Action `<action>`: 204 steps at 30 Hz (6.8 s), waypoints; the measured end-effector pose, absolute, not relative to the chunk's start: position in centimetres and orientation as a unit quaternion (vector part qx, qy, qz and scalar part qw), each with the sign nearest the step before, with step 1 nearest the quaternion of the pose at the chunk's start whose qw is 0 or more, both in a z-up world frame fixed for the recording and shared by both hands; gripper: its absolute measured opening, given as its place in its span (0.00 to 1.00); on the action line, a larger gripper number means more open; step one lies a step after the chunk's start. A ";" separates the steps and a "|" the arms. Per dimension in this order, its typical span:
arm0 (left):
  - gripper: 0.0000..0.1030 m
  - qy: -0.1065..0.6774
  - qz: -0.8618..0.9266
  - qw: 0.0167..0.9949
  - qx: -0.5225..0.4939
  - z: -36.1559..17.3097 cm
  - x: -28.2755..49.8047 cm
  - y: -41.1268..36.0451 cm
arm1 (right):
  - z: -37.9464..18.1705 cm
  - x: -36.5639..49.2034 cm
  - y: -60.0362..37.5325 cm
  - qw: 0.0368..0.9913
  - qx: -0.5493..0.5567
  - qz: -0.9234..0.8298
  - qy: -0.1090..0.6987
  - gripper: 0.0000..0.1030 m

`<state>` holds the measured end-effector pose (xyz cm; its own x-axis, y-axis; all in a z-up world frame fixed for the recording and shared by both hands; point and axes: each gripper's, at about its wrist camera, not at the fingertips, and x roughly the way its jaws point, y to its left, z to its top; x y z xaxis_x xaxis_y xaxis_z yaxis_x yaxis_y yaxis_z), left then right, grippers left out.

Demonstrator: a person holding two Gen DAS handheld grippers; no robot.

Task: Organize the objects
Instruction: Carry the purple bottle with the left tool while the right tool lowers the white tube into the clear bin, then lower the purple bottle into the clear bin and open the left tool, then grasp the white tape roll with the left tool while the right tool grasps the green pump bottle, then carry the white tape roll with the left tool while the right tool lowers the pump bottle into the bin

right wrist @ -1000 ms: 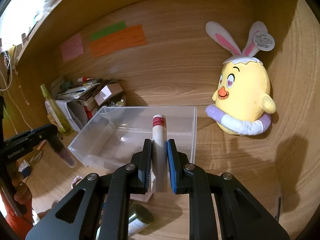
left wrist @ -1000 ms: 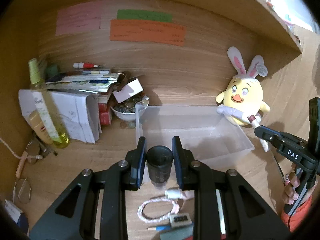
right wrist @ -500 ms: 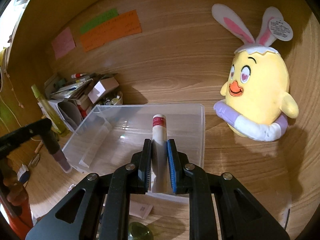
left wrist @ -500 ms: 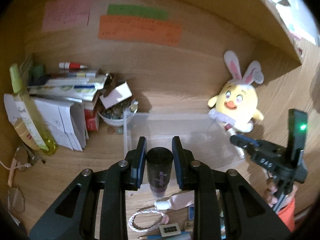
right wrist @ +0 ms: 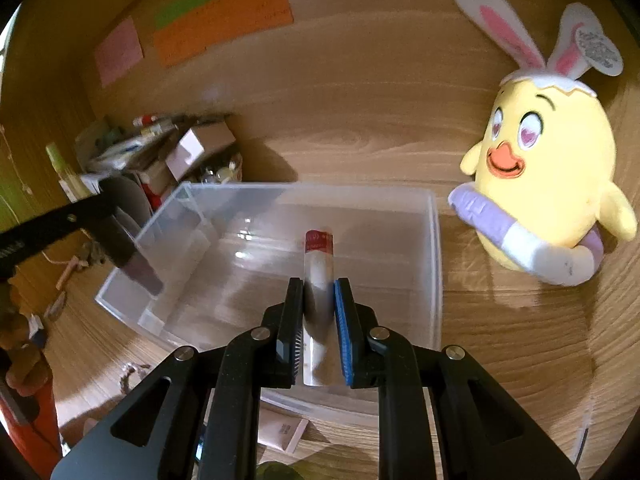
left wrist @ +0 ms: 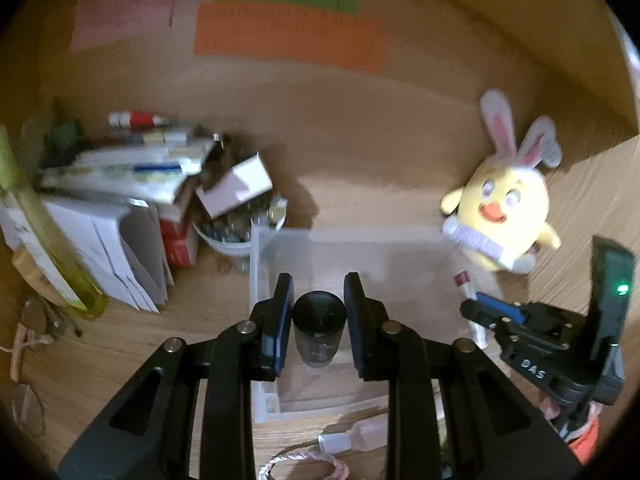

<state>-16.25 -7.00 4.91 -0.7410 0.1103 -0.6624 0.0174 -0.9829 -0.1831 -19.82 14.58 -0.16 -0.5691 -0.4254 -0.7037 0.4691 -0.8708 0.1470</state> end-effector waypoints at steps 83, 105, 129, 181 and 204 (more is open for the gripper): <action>0.96 -0.029 0.921 -0.001 -0.389 -2.4 0.4 -6.7 | -5.0 -9.0 17.7 0.222 0.437 -0.871 0.010 0.80; 0.76 -0.045 0.904 0.017 -0.424 -5.0 1.6 -6.0 | -4.7 -8.2 21.1 0.219 0.443 -0.869 -0.021 0.70; 0.37 -0.049 0.924 -0.007 -0.379 -2.5 2.4 -6.8 | -6.0 -8.2 21.2 0.217 0.443 -0.869 -0.027 0.37; 0.37 -0.068 0.939 0.004 -0.336 4.0 -11.8 -5.7 | 4.4 -15.6 17.9 0.248 0.317 -0.915 -0.033 0.38; 0.61 -0.021 0.907 0.102 -0.408 0.1 -6.1 -1.5 | 1.2 -20.4 14.8 0.240 0.387 -0.890 0.019 0.37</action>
